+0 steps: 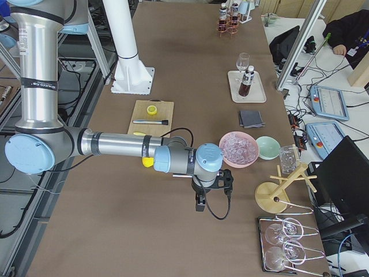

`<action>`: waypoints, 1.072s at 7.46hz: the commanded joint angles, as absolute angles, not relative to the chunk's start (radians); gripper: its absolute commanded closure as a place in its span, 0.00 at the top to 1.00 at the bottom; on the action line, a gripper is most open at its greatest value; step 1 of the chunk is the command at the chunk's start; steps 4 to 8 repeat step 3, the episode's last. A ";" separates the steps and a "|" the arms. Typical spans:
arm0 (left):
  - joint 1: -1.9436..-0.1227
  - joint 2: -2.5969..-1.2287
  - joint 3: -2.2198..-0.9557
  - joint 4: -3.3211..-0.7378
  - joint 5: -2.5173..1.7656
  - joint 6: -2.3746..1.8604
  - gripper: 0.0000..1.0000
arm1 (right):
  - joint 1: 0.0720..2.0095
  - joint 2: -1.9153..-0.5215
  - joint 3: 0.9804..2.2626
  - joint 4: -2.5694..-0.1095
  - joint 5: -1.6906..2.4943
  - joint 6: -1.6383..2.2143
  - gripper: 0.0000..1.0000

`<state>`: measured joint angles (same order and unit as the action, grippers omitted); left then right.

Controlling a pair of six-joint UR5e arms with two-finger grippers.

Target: Take tea from basket to plate

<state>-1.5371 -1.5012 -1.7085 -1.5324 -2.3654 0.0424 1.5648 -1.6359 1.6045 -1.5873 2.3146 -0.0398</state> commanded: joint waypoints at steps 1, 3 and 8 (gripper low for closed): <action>-1.537 -1.500 -1.707 -1.532 -2.367 0.052 0.98 | 1.565 -1.632 1.594 -1.591 2.321 -0.034 1.00; -1.537 -1.500 -1.704 -1.532 -2.367 0.052 0.98 | 1.565 -1.631 1.585 -1.588 2.319 -0.035 1.00; -1.537 -1.500 -1.704 -1.532 -2.367 0.052 0.98 | 1.565 -1.631 1.585 -1.588 2.319 -0.035 1.00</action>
